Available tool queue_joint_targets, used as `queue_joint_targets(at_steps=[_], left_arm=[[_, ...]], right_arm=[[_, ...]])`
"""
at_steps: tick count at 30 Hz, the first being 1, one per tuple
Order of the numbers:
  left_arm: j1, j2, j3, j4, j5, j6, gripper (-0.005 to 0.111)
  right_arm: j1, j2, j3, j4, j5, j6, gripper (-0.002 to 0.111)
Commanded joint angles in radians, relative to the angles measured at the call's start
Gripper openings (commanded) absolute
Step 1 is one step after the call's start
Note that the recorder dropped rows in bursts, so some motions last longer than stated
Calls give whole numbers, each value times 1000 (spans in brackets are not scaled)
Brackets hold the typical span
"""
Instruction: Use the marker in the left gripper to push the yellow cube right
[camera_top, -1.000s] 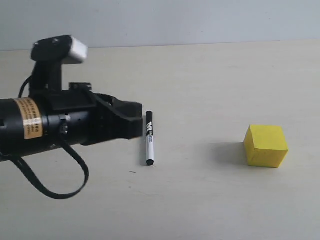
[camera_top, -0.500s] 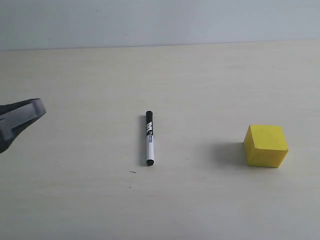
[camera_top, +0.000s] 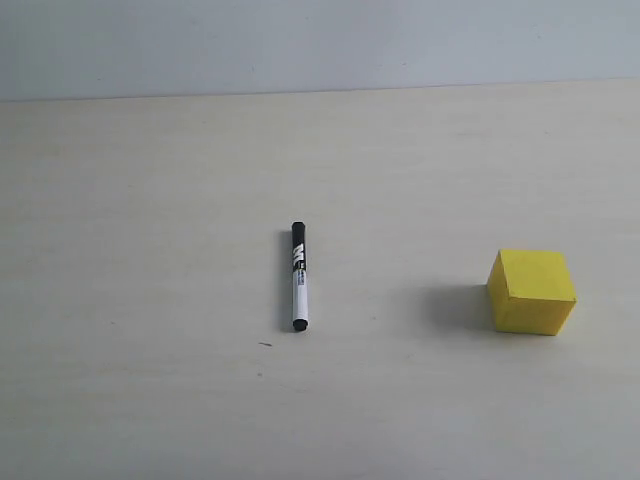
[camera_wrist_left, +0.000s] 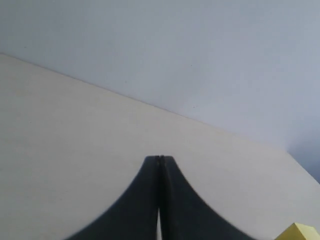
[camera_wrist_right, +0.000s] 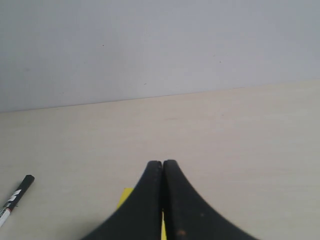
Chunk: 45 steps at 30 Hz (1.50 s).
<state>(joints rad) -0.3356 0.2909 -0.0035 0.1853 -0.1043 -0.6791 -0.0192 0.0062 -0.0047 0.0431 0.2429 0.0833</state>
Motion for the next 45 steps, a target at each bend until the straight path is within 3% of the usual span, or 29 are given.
queue_joint_targets(at_steps=[1,7,13,16,20,24,29,45], left_arm=[[5,-11,3,10,21,21,0],[5,-29,3,10,42,-43,0],[5,-291,3,18,356,-75,0],[9,-291,3,35,417,-39,0],[29,-291,3,49,406,142,0],[93,-291,3,31,403,275,0],[137,-291,3,-97,390,435,0],[139,-291,3,-255,319,467,0]], right_arm=[[-5,-6,5,-4,-4,-3,0],[-5,-6,5,-4,-4,-3,0],[-5,-6,5,-4,-4,-3,0],[-5,-6,5,-4,-4,-3,0],[-5,-6,5,-1,-4,-3,0],[-5,-6,5,4,-4,-3,0],[-5,-6,5,4,-4,-3,0],[-5,-6,5,4,-4,-3,0]])
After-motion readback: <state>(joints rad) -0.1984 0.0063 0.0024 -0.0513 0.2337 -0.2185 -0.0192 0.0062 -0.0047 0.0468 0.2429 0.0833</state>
